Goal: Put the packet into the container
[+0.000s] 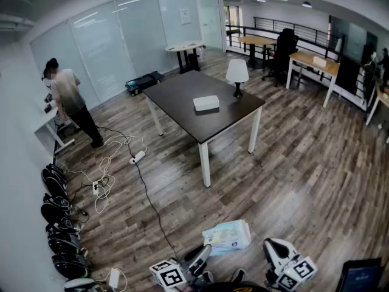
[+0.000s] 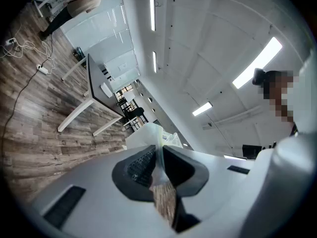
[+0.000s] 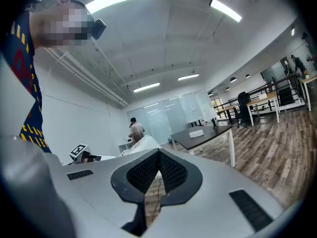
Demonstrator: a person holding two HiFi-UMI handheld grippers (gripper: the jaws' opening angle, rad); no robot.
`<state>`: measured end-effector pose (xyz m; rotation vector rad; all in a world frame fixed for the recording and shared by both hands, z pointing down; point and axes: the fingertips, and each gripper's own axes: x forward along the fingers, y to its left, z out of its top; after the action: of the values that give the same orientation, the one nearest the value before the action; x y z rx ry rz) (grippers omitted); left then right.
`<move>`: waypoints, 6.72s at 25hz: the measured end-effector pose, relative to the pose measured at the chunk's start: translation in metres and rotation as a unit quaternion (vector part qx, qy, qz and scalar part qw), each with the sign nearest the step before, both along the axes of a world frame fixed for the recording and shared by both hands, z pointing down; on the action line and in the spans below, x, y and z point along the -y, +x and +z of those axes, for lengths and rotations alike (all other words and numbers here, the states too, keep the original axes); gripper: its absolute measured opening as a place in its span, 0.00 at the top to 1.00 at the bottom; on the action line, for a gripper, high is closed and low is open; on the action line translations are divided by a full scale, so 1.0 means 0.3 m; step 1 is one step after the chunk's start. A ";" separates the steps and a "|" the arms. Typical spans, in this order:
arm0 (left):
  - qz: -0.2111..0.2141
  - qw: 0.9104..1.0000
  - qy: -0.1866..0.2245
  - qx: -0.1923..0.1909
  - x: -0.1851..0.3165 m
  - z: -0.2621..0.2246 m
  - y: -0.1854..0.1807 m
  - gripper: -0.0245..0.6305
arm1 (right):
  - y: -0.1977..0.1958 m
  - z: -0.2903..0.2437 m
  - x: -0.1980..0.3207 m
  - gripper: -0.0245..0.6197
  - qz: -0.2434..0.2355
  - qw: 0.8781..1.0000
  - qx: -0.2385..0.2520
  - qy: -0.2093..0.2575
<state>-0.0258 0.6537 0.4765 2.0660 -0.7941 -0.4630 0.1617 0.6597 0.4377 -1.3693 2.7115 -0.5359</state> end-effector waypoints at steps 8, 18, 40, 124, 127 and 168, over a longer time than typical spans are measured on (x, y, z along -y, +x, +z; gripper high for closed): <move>0.001 1.000 0.001 0.009 -0.007 -0.014 -0.003 0.90 | -0.005 0.004 -0.015 0.95 -0.002 1.000 -0.003 -0.004; -0.011 1.000 0.003 0.016 0.025 -0.009 0.041 0.90 | 0.056 0.047 -0.004 0.95 -0.037 0.998 -0.035 0.024; -0.055 0.992 0.014 0.111 0.292 -0.005 0.170 0.90 | 0.075 0.033 0.320 0.79 -0.053 0.996 0.048 -0.052; 0.010 0.990 0.029 0.138 2.476 0.051 0.126 0.89 | -0.085 0.222 2.483 0.81 -0.028 0.988 0.016 -0.153; 0.019 0.990 0.026 0.136 2.558 0.053 0.094 0.89 | -0.122 0.220 2.555 0.81 -0.023 0.987 0.019 -0.158; -0.164 0.963 0.005 0.212 3.293 0.050 -0.046 0.89 | -0.280 0.283 3.412 0.81 -0.204 0.963 0.027 -0.173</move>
<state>-0.0396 -0.3342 0.4915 2.0772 -1.4046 -0.1970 0.0779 -0.3639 0.5225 -0.8139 2.9626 -1.1023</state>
